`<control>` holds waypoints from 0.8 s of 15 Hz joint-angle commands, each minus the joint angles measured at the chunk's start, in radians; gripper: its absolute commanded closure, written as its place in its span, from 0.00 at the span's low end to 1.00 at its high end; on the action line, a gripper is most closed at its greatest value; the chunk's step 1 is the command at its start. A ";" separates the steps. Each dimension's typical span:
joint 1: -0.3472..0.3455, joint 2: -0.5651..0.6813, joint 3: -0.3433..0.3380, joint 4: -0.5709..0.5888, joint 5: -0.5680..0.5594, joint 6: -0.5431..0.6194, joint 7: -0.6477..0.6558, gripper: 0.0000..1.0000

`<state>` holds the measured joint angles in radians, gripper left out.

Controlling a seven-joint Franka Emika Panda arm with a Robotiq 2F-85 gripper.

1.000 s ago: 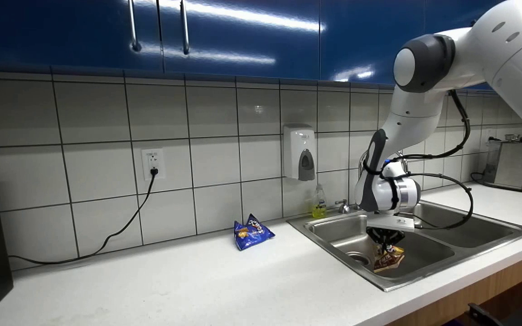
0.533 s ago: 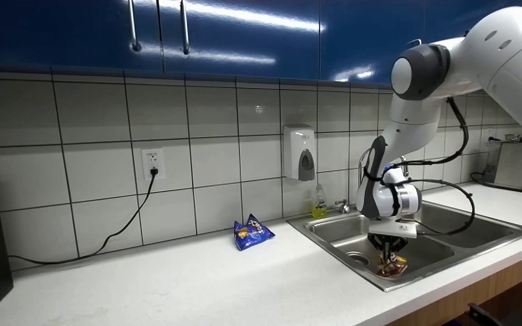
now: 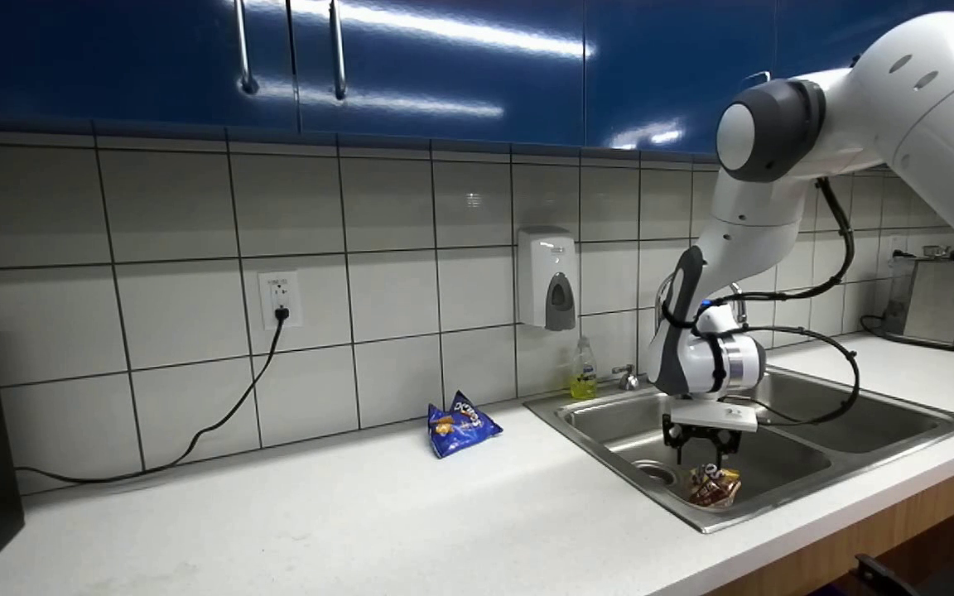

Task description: Place the brown object in the sink

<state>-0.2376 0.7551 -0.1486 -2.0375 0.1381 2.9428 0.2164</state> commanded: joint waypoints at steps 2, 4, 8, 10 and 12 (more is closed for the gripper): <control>-0.089 -0.072 0.106 -0.020 0.008 -0.006 -0.157 0.00; -0.116 -0.092 0.139 -0.022 -0.007 -0.029 -0.232 0.00; -0.196 -0.135 0.236 -0.045 -0.021 -0.083 -0.433 0.00; -0.217 -0.161 0.257 -0.063 -0.032 -0.113 -0.522 0.00; -0.225 -0.191 0.264 -0.084 -0.045 -0.158 -0.602 0.00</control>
<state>-0.4148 0.6429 0.0771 -2.0643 0.1232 2.8607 -0.2648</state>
